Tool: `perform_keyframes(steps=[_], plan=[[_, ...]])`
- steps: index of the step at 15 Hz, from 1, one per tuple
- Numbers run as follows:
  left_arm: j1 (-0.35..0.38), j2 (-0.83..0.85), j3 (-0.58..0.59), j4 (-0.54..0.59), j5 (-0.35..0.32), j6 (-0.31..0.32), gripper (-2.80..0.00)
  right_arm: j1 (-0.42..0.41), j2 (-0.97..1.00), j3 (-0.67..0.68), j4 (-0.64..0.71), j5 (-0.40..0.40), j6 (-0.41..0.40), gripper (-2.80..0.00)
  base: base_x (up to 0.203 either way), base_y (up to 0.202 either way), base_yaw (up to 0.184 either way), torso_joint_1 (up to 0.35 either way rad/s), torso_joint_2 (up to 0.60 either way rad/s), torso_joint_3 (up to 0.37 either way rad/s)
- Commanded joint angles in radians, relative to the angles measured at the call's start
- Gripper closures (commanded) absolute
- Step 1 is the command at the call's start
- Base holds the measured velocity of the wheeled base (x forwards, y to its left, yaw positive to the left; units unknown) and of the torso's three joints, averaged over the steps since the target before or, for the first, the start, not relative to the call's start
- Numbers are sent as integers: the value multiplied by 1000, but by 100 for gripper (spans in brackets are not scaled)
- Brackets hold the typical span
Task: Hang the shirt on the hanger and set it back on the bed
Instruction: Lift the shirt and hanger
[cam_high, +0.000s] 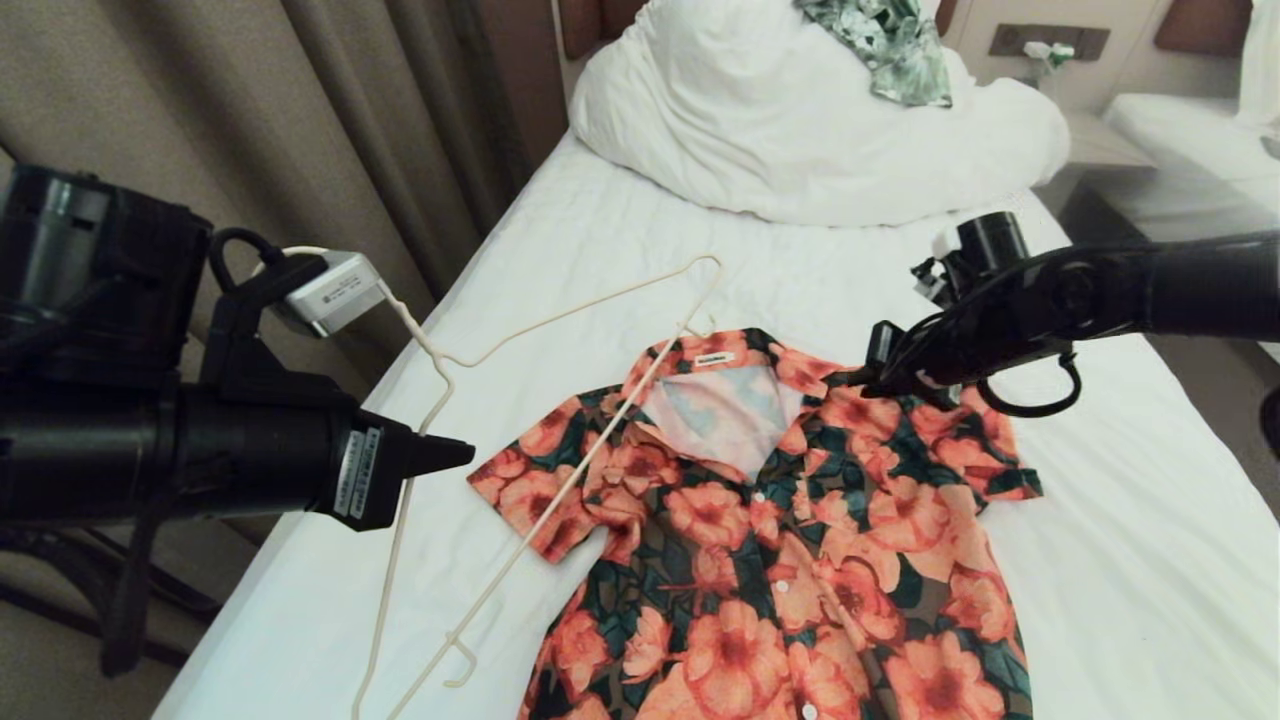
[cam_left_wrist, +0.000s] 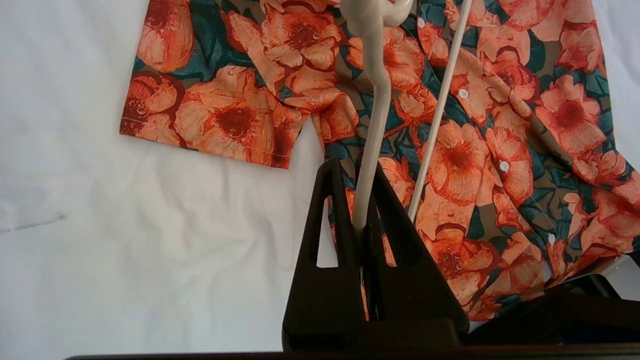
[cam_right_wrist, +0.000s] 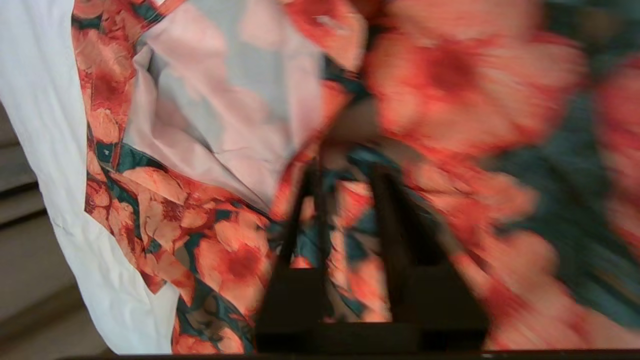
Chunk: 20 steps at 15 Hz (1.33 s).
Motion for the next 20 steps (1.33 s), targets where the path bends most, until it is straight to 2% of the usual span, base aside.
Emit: perform_keyframes(steps=[1,3,14,17,18,20], plan=[[0,4,0,1,-1,0,0,31,96,-77,0,-31,3,-280,0,0,0,0,0,0],[0,2,0,1,1,0,0,43,129,-94,-78,-88,-2,-280,0,0,0,0,0,0],[1,2,0,0,2,0,0,51,237,-98,-288,-96,-51,-280,0,0,0,0,0,0],[1,4,-2,-1,3,0,0,65,250,-98,-344,-131,-51,-280,0,0,0,0,0,0],[1,4,-2,-1,3,-2,0,68,262,-98,-362,-137,-51,0,0,0,0,0,0,0],[1,4,-2,-1,3,0,0,73,274,-100,-378,-138,-51,0,0,0,0,0,0,0]])
